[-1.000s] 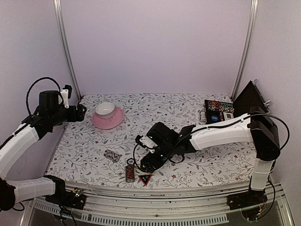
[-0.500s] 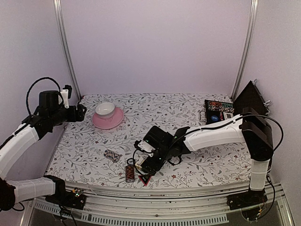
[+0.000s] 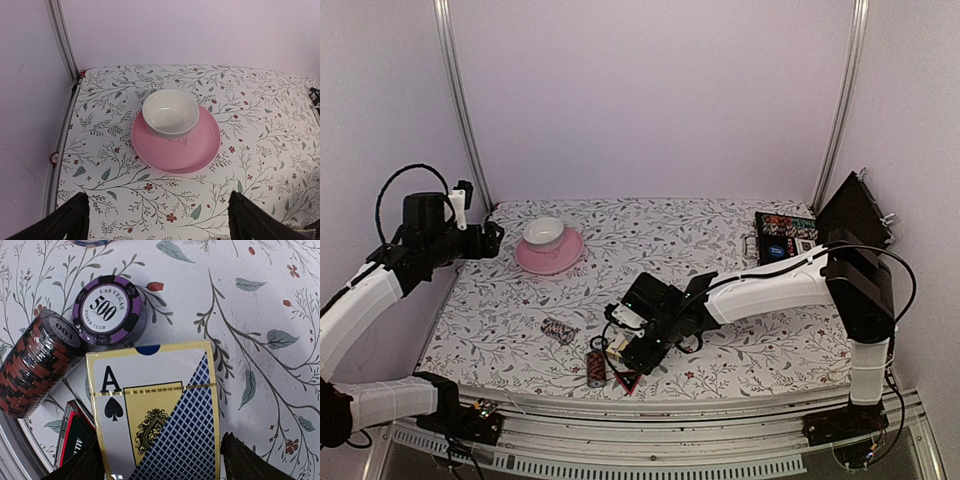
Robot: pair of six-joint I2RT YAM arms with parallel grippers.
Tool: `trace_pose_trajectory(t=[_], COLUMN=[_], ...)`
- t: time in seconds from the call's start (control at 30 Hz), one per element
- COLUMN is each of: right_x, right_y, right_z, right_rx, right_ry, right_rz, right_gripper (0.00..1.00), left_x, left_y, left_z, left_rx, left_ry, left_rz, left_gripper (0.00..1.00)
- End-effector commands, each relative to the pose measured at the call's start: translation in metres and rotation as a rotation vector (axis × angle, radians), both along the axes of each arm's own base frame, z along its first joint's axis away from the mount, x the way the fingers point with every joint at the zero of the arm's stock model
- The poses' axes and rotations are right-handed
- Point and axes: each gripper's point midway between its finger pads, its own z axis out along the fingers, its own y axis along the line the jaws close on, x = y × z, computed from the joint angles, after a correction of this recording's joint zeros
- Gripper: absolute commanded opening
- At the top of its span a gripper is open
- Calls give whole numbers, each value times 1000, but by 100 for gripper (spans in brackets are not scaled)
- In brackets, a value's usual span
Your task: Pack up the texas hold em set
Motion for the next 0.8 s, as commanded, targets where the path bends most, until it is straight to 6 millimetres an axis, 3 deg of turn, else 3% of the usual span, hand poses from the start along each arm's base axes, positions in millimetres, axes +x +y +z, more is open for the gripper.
trace_pose_trajectory(t=[0.0, 0.57, 0.67, 0.77], right_x=[0, 3, 6, 10], right_y=[1, -3, -2, 0], right_z=[-8, -8, 0, 21], right_rx=[-29, -51, -35, 5], right_ry=[-7, -28, -38, -64], right_rz=[3, -13, -30, -65], right_gripper=[79, 63, 60, 58], left_x=[-2, -3, -3, -3], left_y=[2, 2, 3, 3], left_z=[-4, -3, -2, -2], left_rx=[9, 10, 9, 10], left_ry=[3, 1, -1, -2], left_rz=[5, 8, 8, 10], left_gripper=[96, 96, 96, 96])
